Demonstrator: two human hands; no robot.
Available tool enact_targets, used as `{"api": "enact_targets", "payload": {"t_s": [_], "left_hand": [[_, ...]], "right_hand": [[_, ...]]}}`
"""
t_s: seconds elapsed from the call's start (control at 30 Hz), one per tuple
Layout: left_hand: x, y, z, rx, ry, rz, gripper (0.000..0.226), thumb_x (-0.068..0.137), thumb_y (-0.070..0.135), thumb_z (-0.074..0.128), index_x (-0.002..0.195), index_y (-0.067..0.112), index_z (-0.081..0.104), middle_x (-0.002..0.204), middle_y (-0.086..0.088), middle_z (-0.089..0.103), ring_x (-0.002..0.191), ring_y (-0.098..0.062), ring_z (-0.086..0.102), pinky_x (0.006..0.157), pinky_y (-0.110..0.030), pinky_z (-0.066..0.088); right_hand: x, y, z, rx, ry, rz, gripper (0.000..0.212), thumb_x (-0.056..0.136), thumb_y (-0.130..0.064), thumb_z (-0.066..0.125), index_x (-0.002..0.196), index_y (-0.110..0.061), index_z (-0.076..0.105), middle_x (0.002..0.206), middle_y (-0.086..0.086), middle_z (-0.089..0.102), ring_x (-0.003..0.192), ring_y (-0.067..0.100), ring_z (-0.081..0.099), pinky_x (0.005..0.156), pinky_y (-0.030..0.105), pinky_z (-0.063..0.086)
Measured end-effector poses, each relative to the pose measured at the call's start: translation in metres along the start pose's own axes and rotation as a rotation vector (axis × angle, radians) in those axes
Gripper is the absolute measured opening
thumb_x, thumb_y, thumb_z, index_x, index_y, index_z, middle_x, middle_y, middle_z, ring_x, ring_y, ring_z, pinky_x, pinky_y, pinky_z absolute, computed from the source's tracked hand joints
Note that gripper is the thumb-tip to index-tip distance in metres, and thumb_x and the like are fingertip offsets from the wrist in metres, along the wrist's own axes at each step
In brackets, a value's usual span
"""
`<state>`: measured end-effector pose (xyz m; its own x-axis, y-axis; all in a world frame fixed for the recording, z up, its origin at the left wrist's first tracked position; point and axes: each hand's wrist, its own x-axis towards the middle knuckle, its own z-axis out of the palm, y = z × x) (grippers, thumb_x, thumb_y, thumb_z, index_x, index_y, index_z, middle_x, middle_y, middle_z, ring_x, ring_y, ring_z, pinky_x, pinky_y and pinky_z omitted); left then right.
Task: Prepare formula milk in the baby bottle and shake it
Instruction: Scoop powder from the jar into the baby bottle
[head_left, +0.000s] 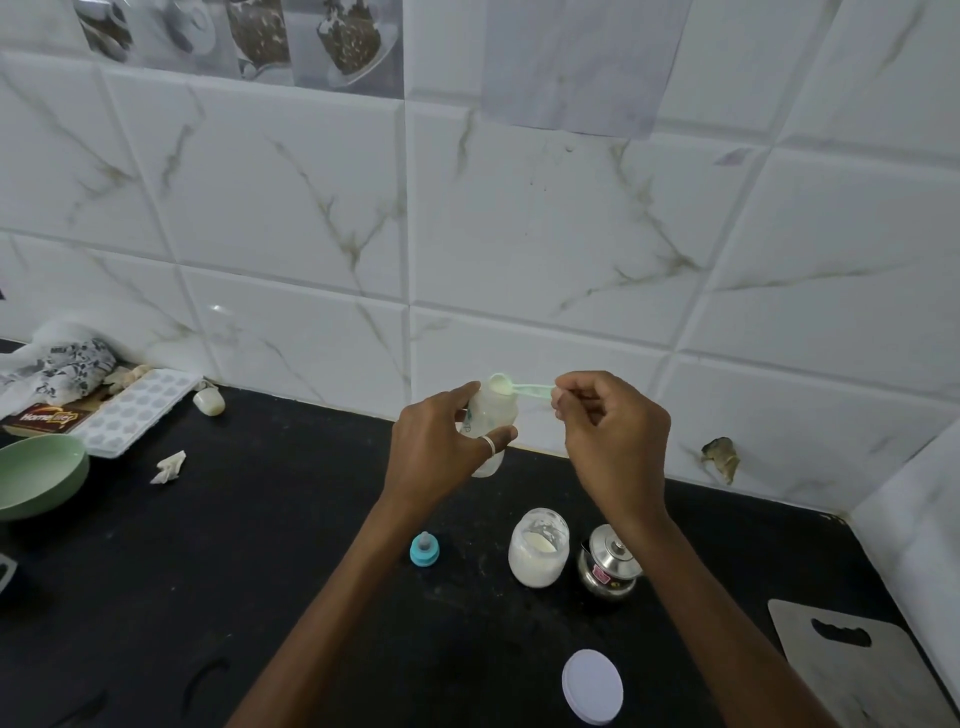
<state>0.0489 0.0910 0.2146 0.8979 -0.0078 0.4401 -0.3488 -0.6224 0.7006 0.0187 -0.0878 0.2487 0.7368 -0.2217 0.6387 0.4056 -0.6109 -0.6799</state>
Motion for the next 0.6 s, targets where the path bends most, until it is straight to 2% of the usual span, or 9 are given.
{"api": "enact_targets", "payload": {"t_s": [0.1,0.27,0.37,0.6], "left_hand": [[-0.001,-0.001,0.002,-0.013,-0.007,0.002,0.062,0.075,0.052,0.082,0.126,0.02,0.068,0.11,0.002,0.075,0.094,-0.013,0.067,0.082,-0.034,0.058],[-0.003,-0.003,0.005,-0.018,-0.019,-0.004,0.063,0.075,0.05,0.083,0.127,0.019,0.067,0.111,0.002,0.074,0.094,-0.014,0.067,0.083,-0.035,0.058],[-0.004,-0.004,0.009,-0.026,-0.034,-0.019,0.063,0.075,0.049,0.083,0.127,0.018,0.067,0.111,0.002,0.074,0.094,-0.015,0.066,0.084,-0.037,0.059],[-0.005,-0.013,0.016,-0.019,-0.052,-0.041,0.07,0.075,0.05,0.082,0.133,0.016,0.062,0.117,0.0,0.072,0.099,-0.016,0.067,0.086,-0.031,0.058]], "right_hand": [[0.003,0.003,-0.001,0.224,-0.01,0.337,0.015,0.09,-0.005,0.072,0.092,-0.019,0.076,0.077,-0.005,0.077,0.074,0.01,0.076,0.074,0.027,0.063],[0.006,0.009,-0.006,0.54,-0.022,0.713,0.008,0.087,-0.002,0.076,0.092,-0.008,0.076,0.082,0.009,0.079,0.078,0.025,0.079,0.075,0.032,0.064],[0.006,0.011,-0.006,0.603,-0.005,0.804,0.007,0.086,0.0,0.075,0.092,-0.003,0.076,0.083,0.013,0.079,0.079,0.029,0.079,0.073,0.031,0.062],[0.007,0.014,-0.009,0.696,0.049,0.896,0.008,0.085,0.004,0.074,0.093,0.001,0.075,0.083,0.016,0.078,0.077,0.028,0.078,0.069,0.029,0.062]]}}
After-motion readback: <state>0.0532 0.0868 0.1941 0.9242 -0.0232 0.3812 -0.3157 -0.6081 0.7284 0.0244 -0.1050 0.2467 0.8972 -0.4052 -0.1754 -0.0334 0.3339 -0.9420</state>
